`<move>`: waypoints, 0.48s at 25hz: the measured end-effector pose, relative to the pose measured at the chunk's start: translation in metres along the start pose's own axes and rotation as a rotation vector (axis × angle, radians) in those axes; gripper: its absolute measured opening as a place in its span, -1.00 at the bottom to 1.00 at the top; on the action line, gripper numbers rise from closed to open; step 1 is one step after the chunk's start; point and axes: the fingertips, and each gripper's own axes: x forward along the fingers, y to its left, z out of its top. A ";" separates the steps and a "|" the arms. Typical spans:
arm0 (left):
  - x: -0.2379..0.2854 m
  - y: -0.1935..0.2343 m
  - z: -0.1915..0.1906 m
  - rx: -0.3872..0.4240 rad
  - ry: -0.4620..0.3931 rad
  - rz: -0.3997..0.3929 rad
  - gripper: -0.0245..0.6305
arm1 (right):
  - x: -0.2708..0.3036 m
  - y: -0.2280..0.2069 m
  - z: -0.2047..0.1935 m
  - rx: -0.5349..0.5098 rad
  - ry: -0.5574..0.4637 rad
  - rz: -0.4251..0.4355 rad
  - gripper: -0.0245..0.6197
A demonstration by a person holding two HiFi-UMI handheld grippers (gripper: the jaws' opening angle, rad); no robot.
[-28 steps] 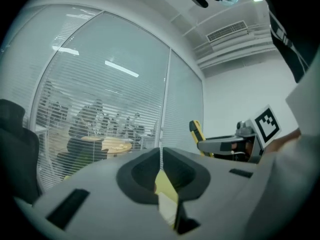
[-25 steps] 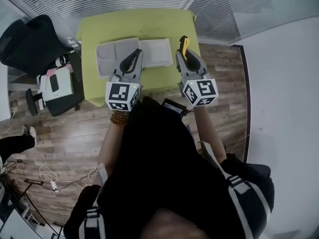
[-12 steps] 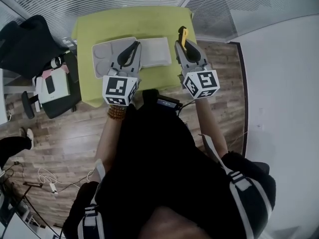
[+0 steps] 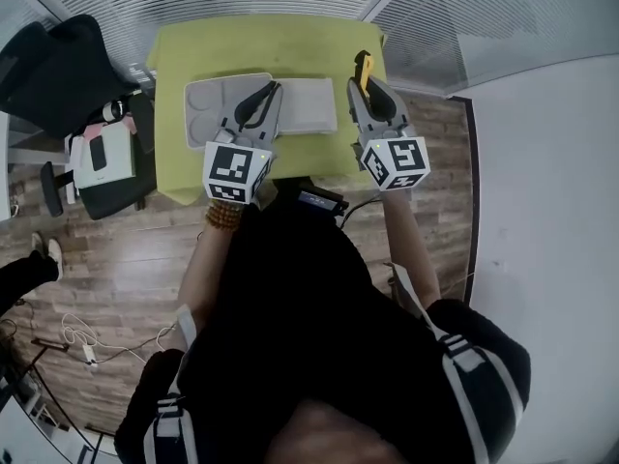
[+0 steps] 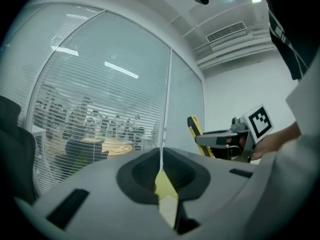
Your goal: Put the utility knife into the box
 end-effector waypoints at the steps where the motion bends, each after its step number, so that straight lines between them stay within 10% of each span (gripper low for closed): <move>1: -0.002 0.004 0.001 0.001 -0.004 0.009 -0.85 | 0.002 0.001 0.001 -0.005 -0.002 0.007 -0.71; 12: -0.012 0.029 0.006 0.021 -0.036 0.054 -0.85 | 0.036 0.009 -0.003 -0.071 0.001 0.063 -0.71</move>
